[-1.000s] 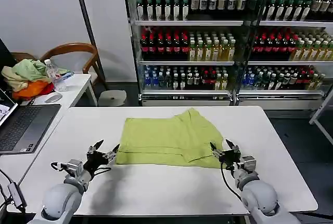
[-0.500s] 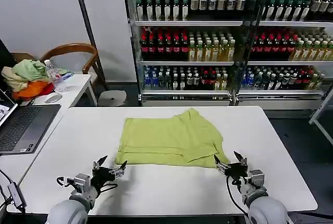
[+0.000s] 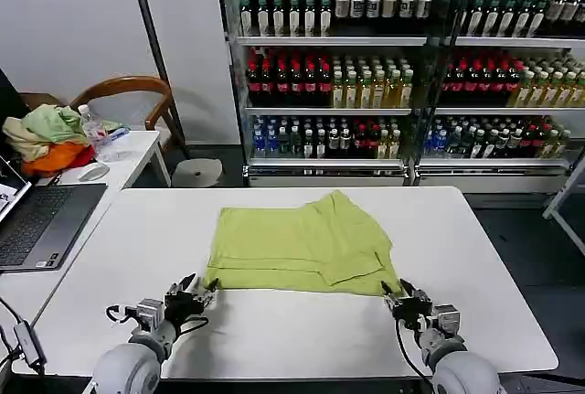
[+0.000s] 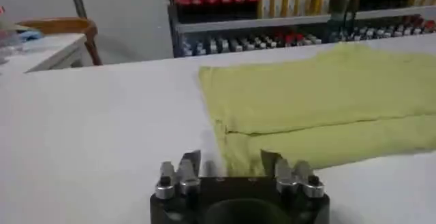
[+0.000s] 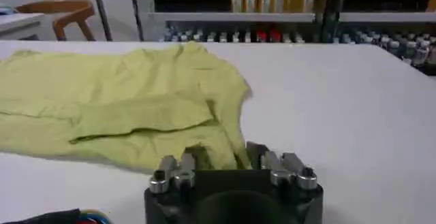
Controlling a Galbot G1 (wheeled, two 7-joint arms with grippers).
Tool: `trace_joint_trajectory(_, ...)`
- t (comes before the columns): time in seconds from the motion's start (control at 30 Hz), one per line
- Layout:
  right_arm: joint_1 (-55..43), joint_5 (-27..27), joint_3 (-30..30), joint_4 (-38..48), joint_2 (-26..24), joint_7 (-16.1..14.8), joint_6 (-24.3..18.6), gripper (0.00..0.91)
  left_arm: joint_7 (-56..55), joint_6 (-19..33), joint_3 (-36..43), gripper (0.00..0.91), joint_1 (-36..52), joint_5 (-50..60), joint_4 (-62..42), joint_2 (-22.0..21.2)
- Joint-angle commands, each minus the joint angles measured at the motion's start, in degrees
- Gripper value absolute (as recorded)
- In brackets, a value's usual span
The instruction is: Fold and organize the clothes.
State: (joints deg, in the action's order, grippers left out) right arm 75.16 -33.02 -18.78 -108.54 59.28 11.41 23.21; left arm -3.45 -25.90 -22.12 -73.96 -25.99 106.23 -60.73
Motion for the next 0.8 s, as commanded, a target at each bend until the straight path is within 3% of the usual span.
trace_joint_trajectory(0.03, -0.5, -0.8, 0.4, 1.2, 0.1, 0.2, 0.4, 0.000, 0.4, -0.9, 1.0, 0.050, 1.2, 0.0, -1.6, -0.2)
trace_joint_trajectory(0.8, 0.0, -0.2, -0.3, -0.1, 0.2, 0.1, 0.4, 0.000, 1.6, -0.8, 1.0, 0.040, 1.4, 0.5, -1.7, 0.0)
